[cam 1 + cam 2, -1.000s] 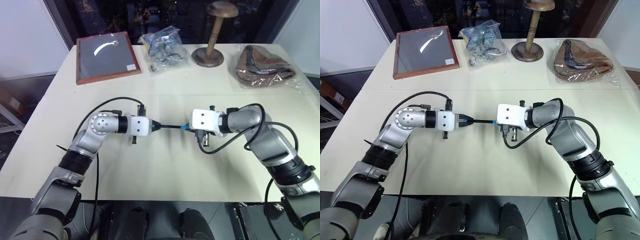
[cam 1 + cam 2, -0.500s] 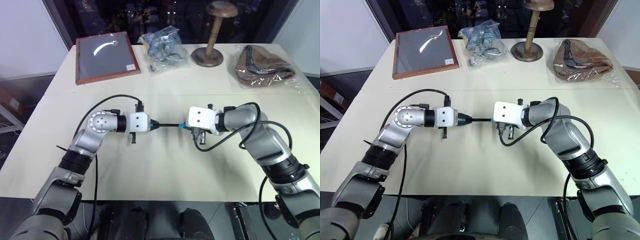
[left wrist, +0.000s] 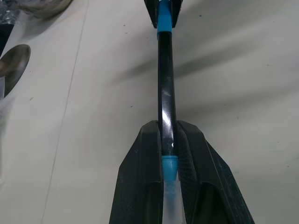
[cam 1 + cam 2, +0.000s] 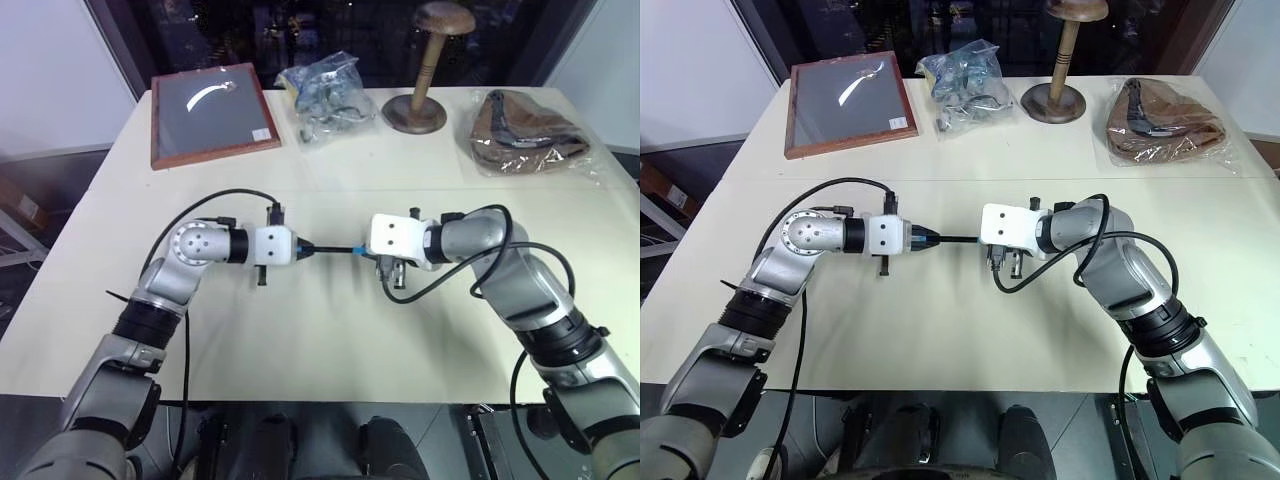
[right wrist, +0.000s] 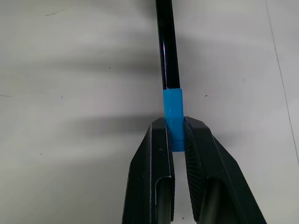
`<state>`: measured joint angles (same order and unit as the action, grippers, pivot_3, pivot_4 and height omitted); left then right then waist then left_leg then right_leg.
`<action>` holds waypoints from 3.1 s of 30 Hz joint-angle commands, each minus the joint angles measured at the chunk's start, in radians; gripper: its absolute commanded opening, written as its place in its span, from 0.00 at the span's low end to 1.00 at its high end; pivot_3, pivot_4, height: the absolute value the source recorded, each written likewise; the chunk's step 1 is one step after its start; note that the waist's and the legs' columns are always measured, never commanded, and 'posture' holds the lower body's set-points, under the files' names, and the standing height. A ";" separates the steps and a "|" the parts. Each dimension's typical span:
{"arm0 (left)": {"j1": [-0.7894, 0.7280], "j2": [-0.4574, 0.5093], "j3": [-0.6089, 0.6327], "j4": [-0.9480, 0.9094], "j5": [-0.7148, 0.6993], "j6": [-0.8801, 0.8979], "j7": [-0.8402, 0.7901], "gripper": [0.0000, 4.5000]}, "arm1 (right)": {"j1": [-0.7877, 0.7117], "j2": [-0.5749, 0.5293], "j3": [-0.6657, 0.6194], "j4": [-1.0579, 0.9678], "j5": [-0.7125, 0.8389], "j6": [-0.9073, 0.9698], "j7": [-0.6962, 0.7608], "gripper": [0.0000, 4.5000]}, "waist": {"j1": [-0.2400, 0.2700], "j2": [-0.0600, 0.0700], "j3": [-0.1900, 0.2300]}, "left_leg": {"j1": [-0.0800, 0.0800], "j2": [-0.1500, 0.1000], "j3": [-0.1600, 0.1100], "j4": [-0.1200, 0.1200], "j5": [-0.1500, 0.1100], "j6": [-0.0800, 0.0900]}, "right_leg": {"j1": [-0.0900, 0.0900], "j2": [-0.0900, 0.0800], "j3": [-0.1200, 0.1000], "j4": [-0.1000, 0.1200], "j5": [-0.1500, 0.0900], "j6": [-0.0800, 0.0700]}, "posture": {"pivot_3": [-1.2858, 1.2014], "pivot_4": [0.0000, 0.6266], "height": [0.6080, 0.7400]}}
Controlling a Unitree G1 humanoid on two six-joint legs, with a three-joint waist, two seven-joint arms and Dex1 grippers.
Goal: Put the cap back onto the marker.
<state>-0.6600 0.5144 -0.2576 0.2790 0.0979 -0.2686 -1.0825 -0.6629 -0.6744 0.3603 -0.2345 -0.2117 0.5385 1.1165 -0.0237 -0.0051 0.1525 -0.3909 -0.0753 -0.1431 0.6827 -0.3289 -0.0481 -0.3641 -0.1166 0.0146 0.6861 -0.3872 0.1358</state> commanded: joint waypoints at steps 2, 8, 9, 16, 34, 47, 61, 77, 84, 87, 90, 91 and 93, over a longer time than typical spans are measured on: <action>-0.003 -0.047 -0.019 -0.062 -0.029 -0.020 0.022 0.00 | -0.021 0.041 0.021 -0.098 0.059 -0.067 0.020 0.01 | 0.000 0.000 0.000 | 0.000 0.000 0.000 0.000 0.000 0.000 | 0.000 0.000 0.000 0.000 0.000 0.000 | 0.52 0.24 1.00; 0.027 -0.027 0.002 -0.082 -0.028 0.007 0.032 0.00 | -0.015 0.016 0.004 -0.069 0.045 -0.086 0.016 0.01 | -0.001 0.000 0.000 | 0.000 0.000 0.000 0.000 0.000 0.000 | 0.000 0.000 0.000 0.000 0.000 0.000 | 0.52 0.24 1.00; 0.037 -0.020 0.005 -0.089 -0.027 0.011 0.034 0.00 | -0.016 0.011 0.003 -0.061 0.042 -0.096 0.016 0.01 | -0.002 0.000 0.000 | 0.000 0.000 0.000 0.000 0.000 0.000 | 0.000 0.000 0.000 0.000 0.000 0.000 | 0.52 0.24 1.00; 0.109 0.023 0.029 -0.157 -0.032 0.055 0.039 0.00 | -0.020 -0.010 -0.008 -0.025 0.037 -0.136 0.023 0.27 | -0.015 0.000 0.000 | 0.000 0.000 0.000 0.000 0.000 0.000 | 0.000 0.000 0.000 0.000 0.000 0.000 | 0.52 0.24 1.00; 0.261 0.038 0.180 -0.427 -0.185 0.505 0.208 0.00 | 0.021 -0.003 -0.144 -0.065 0.144 0.030 -0.054 0.99 | -0.019 0.000 0.000 | 0.000 0.000 -0.001 0.000 0.000 0.000 | -0.001 0.000 0.000 0.002 0.000 0.000 | 0.52 0.24 1.00; 0.450 -0.084 0.289 -0.853 -0.319 1.291 0.569 0.00 | 0.278 0.009 -0.257 -0.395 0.270 0.444 -0.247 0.99 | -0.014 0.000 0.000 | 0.000 0.000 0.000 0.000 0.000 0.000 | 0.001 0.000 0.001 0.002 0.000 0.000 | 0.52 0.24 1.00; 0.498 -0.262 0.374 -1.056 -0.286 1.668 0.878 0.00 | 0.329 -0.040 -0.249 -0.468 0.361 0.504 -0.338 0.99 | 0.006 0.000 0.000 | 0.000 0.000 0.002 0.000 0.000 0.000 | 0.002 0.000 0.003 -0.001 0.000 0.000 | 0.52 0.24 1.00; 0.566 -0.307 0.354 -1.050 -0.314 1.614 0.924 0.63 | 0.315 -0.083 -0.237 -0.457 0.425 0.483 -0.372 1.00 | 0.011 0.000 0.000 | 0.001 0.000 0.003 0.000 0.000 0.000 | 0.002 -0.001 0.004 -0.002 0.000 0.000 | 0.52 0.24 1.00; 0.586 -0.298 0.382 -1.104 -0.333 1.580 0.916 0.99 | 0.304 -0.110 -0.269 -0.441 0.472 0.468 -0.343 1.00 | 0.011 0.000 0.000 | 0.001 0.000 0.003 0.000 0.000 0.000 | 0.002 -0.001 0.004 -0.002 0.000 0.000 | 0.52 0.24 1.00; 0.606 -0.287 0.421 -1.168 -0.360 1.575 0.887 0.99 | 0.292 -0.125 -0.287 -0.425 0.511 0.455 -0.309 1.00 | 0.011 -0.001 0.000 | 0.001 0.000 0.003 0.000 0.000 0.000 | 0.002 -0.001 0.004 -0.003 0.000 0.000 | 0.52 0.24 1.00; 0.627 -0.262 0.459 -1.261 -0.400 1.595 0.848 0.99 | 0.274 -0.138 -0.298 -0.396 0.547 0.433 -0.272 1.00 | 0.011 -0.001 0.000 | 0.001 0.000 0.003 0.000 0.000 0.000 | 0.002 -0.001 0.004 -0.003 0.000 0.000 | 0.52 0.24 1.00; 0.631 -0.259 0.467 -1.283 -0.410 1.602 0.842 0.99 | 0.270 -0.143 -0.297 -0.387 0.554 0.424 -0.264 1.00 | 0.013 -0.001 0.000 | 0.001 0.000 0.003 0.000 0.000 0.000 | 0.002 -0.001 0.004 -0.003 0.000 0.000 | 0.52 0.24 1.00; 0.636 -0.258 0.478 -1.314 -0.421 1.622 0.843 0.99 | 0.263 -0.151 -0.292 -0.367 0.559 0.403 -0.254 1.00 | 0.014 -0.001 0.000 | 0.001 0.000 0.003 0.000 0.000 0.000 | 0.003 -0.001 0.004 -0.004 0.000 0.000 | 0.52 0.24 1.00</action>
<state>-0.0300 0.2520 0.2000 -0.9740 -0.3038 1.3421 -0.2351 -0.3813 -0.8096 0.0883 -0.6003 0.3324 0.9730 0.8496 -0.0098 -0.0060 0.1523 -0.3902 -0.0750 -0.1401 0.6829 -0.3291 -0.0479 -0.3609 -0.1172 0.0182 0.6819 -0.3872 0.1357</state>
